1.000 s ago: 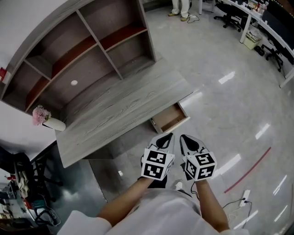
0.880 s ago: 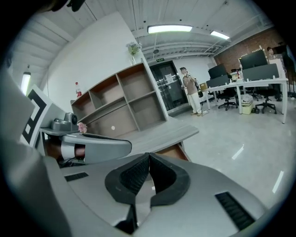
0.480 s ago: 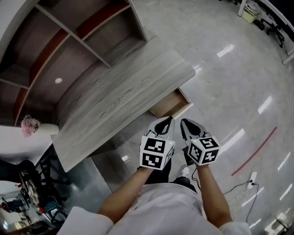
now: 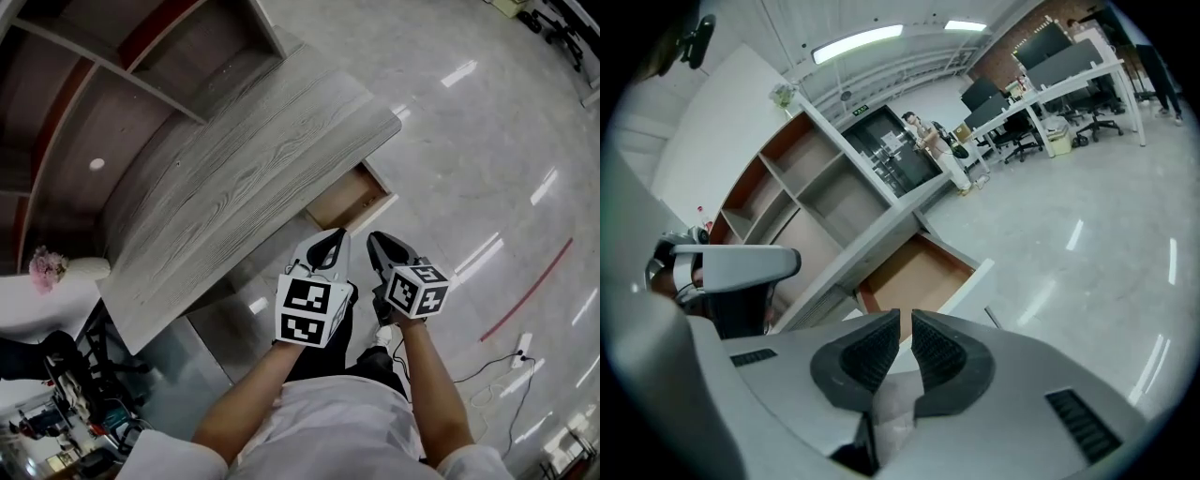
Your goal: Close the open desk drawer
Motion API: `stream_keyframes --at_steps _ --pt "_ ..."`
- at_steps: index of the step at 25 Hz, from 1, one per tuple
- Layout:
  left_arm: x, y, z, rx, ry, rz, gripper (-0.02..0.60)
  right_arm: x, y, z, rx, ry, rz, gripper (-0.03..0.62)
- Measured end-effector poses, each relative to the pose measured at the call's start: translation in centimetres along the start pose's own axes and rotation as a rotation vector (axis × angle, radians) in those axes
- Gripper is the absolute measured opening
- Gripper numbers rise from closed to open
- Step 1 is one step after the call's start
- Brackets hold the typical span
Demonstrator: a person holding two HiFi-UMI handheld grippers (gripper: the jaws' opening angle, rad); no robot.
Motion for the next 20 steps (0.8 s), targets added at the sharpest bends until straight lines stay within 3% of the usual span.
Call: stream_keyframes --at_steps 3,6,14,20 --pt "-0.5 -0.7 -0.6 -0.013 0.000 -0.010 0.003 1.0 -1.0 -0.6 -0.006 -0.004 -0.055 0.013" --pt "-1.0 -1.2 -1.2 -0.021 0.005 0.008 0.003 1.6 -1.8 -1.4 -0.016 0.018 -0.135 0.105" --pt "-2.1 -2.1 -1.7 -0.033 0.003 0.003 0.003 3.5 -3.2 -4.5 0.005 0.098 -0.454 0.209" --pt "-2.9 -2.5 -2.0 -0.035 0.004 0.004 0.003 4.4 -3.0 -7.0 0.002 0.127 -0.520 0.229"
Point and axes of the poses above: the fingertips, and each gripper's own axes: z backward along the fingers, x to its right, y out of its top, the point moved 2 cm from there along z, backward along the fingers, and after that the axes turned 3 degrees about -z, right-handed, at the moved point
